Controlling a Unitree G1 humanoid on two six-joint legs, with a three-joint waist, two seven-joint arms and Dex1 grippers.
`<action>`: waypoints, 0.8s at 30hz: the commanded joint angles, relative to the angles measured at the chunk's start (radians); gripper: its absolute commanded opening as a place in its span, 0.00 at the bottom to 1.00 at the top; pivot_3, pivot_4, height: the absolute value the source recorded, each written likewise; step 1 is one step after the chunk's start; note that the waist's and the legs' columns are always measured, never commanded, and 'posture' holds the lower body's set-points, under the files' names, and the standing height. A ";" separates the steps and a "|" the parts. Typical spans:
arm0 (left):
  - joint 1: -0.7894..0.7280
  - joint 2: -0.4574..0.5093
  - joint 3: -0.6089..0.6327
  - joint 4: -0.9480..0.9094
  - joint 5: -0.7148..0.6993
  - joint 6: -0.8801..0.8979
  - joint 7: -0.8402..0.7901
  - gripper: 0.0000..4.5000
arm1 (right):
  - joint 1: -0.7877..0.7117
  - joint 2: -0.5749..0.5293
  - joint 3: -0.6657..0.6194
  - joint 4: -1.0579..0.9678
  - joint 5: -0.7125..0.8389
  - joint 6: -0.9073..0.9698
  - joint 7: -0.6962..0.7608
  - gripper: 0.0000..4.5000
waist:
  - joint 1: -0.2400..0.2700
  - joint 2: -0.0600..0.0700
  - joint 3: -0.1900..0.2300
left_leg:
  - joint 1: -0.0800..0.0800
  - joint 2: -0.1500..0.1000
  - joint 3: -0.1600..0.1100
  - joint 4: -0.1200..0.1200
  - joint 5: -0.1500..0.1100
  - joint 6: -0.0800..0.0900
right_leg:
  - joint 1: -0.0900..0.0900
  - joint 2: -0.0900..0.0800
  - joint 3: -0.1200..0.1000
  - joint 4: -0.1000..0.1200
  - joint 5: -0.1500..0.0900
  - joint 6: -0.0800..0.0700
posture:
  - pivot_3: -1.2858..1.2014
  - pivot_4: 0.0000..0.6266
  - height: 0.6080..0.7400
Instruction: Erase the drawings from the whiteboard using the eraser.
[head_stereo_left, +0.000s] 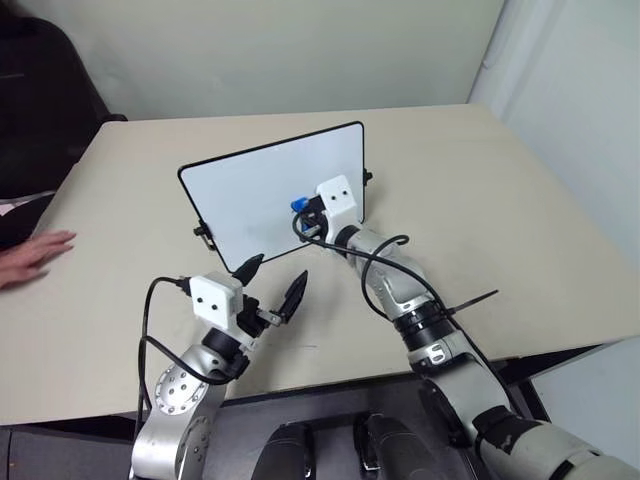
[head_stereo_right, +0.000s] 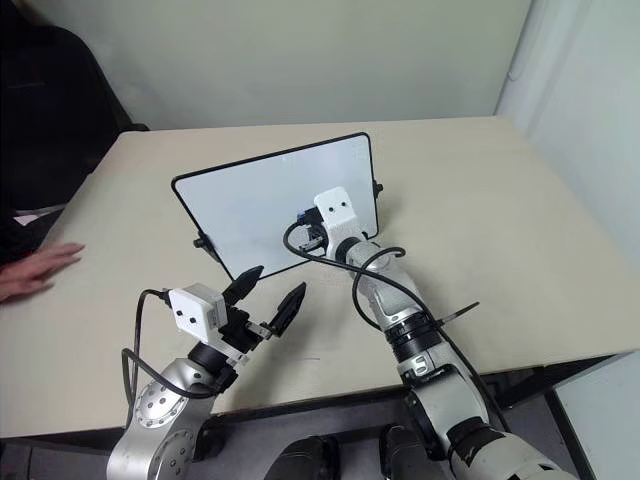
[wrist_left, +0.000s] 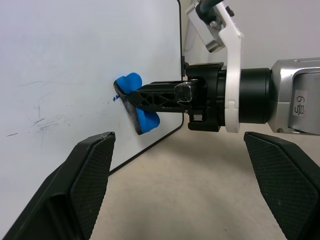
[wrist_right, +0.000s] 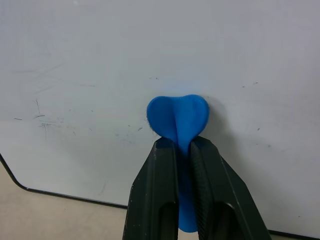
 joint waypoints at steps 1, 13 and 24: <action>-0.001 0.001 -0.005 -0.043 -0.011 -0.003 -0.003 1.00 | -0.006 0.027 0.008 -0.021 -0.001 0.001 0.014 0.03 | 0.000 0.000 0.000 | 0.000 0.000 0.000 0.000 0.000 0.000 | 0.000 0.000 0.000 0.000 0.000 0.000 | 0.52 0.24 1.00; 0.010 0.000 -0.003 -0.047 -0.010 -0.005 -0.001 1.00 | 0.031 0.037 0.087 -0.102 0.004 0.046 0.084 0.03 | -0.004 0.000 0.000 | 0.000 0.001 0.000 0.005 0.003 0.010 | -0.002 0.000 0.000 0.000 0.002 0.005 | 0.52 0.24 1.00; -0.008 0.003 -0.004 -0.027 -0.007 -0.006 -0.008 1.00 | -0.024 0.011 -0.060 0.013 -0.003 0.006 -0.097 0.03 | 0.002 0.000 0.000 | 0.000 0.001 0.000 0.005 -0.002 0.005 | -0.001 0.000 -0.001 0.000 0.002 0.003 | 0.52 0.24 1.00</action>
